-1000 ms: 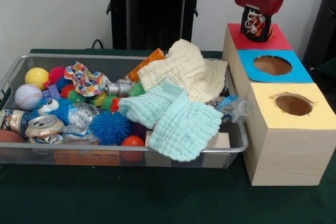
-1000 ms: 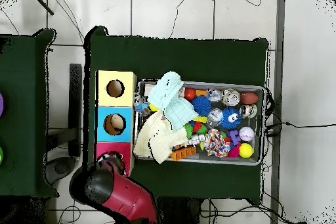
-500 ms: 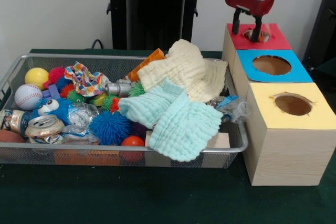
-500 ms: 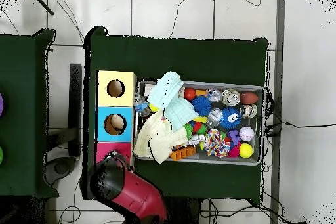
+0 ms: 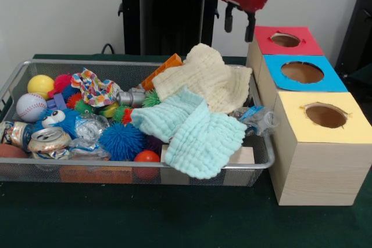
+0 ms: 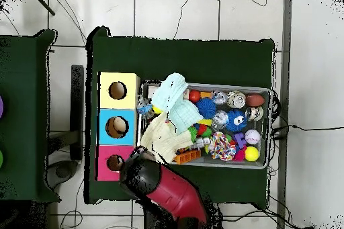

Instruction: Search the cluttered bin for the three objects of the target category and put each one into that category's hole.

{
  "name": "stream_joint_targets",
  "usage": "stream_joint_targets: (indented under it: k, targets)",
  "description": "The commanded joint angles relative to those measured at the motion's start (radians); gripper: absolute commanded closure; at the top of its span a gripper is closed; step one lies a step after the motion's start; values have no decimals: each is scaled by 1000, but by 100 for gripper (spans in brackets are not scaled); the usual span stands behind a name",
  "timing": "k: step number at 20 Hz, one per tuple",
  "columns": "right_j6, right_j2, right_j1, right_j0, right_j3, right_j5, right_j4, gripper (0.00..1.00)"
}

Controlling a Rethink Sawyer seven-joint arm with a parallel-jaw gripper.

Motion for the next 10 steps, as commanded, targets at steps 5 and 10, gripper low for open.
stream_joint_targets:
  k: [5,10]
  targets:
    - [-28,52,-51,-169,-167,185,-146,0]
    - [-80,78,2,-251,-157,81,-236,0]
